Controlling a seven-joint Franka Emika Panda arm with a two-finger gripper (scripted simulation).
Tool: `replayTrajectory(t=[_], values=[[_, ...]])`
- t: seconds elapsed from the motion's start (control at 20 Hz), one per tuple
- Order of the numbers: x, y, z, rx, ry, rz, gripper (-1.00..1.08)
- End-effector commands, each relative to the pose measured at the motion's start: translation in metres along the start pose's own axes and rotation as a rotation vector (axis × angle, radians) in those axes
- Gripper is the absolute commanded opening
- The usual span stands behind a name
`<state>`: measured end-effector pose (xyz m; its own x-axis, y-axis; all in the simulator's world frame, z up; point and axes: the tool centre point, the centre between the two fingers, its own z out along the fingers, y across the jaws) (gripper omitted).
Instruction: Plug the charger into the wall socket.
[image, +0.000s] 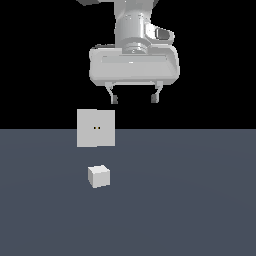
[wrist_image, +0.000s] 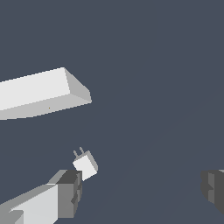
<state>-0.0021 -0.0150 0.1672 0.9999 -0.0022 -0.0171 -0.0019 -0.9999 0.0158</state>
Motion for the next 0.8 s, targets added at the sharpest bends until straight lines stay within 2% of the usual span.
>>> replayTrajectory(t=[0.0,0.35,0.75], values=[[0.000,0.000,0.000,0.000,0.000,0.000,1.00],[-0.002,-0.003,0.003,0.004,0.015,-0.018,1.00],[-0.011,-0.013,0.016,0.017,0.067,-0.085,1.00]])
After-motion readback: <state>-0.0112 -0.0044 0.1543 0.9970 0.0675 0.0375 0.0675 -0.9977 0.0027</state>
